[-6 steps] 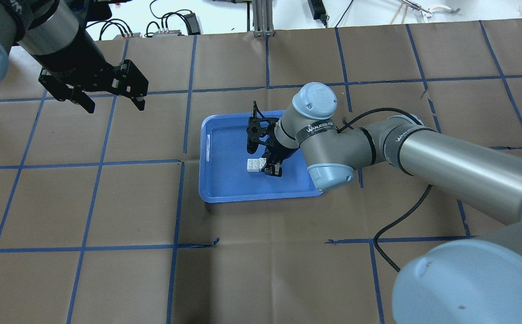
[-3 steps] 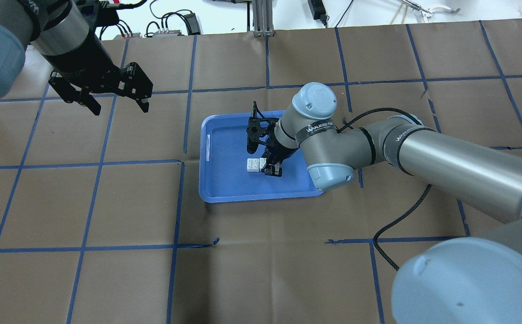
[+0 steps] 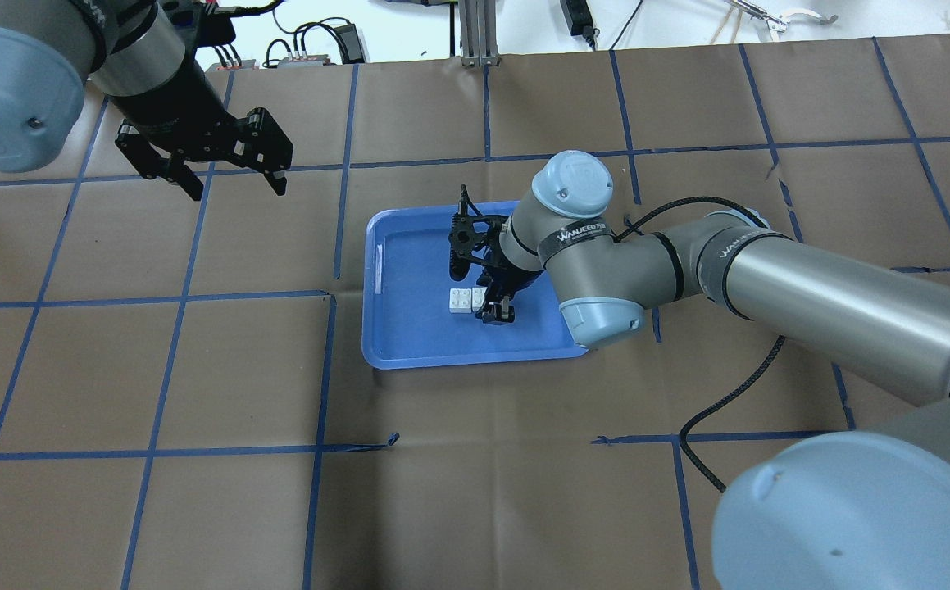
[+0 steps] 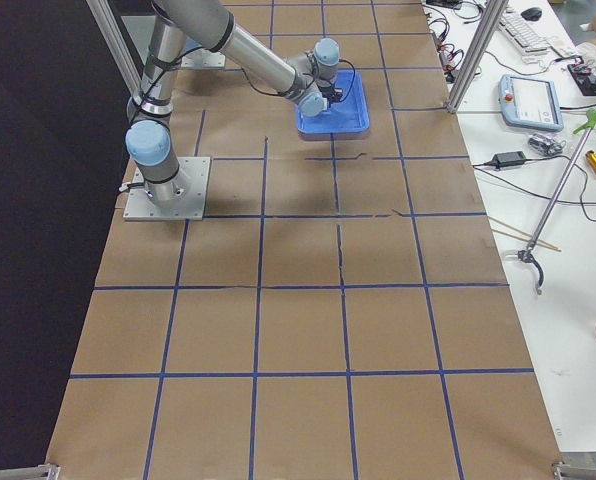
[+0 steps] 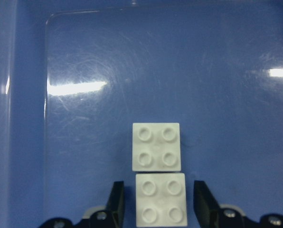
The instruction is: Assemble white blocks and place on blue tray
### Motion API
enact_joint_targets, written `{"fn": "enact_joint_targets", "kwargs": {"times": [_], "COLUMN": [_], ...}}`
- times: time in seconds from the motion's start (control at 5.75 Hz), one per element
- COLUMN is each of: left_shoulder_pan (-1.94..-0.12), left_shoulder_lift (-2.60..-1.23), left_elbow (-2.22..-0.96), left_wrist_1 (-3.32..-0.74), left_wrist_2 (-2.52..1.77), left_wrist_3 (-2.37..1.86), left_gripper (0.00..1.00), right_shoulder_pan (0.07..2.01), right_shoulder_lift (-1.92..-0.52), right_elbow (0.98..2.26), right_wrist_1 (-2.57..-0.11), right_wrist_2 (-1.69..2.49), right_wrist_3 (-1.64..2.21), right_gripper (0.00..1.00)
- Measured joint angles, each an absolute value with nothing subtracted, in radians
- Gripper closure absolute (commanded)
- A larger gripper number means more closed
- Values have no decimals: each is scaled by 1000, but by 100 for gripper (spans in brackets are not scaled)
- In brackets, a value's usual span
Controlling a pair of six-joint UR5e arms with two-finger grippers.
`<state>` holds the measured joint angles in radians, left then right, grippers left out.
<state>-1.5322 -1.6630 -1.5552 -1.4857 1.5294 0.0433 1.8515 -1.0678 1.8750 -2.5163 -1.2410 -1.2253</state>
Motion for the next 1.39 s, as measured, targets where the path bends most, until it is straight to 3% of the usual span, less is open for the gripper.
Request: {"fn": "enact_joint_targets", "kwargs": {"times": [0.17,0.87,1.39], "left_shoulder_pan": [-1533,-1526,-1514], "left_shoulder_lift": [-1661,-1654,-1646], "left_elbow": [-1565,-1578,-1584], "left_wrist_1": [-1469,-1468,-1591], "left_wrist_2": [1505,1500,1604], "left_wrist_3": [39,23,27], "left_gripper": [0,0,0], "right_shoulder_pan": [1852,1837,1771], "right_shoulder_lift": [-1068,-1111,-1286], "right_elbow": [1874,1866,1823], "right_wrist_1": [-2517,-2463,-2131], "right_wrist_2": [-1241,-1256,-1340], "right_wrist_3": [-1225,-1160,-1123], "right_gripper": [1,0,0]}}
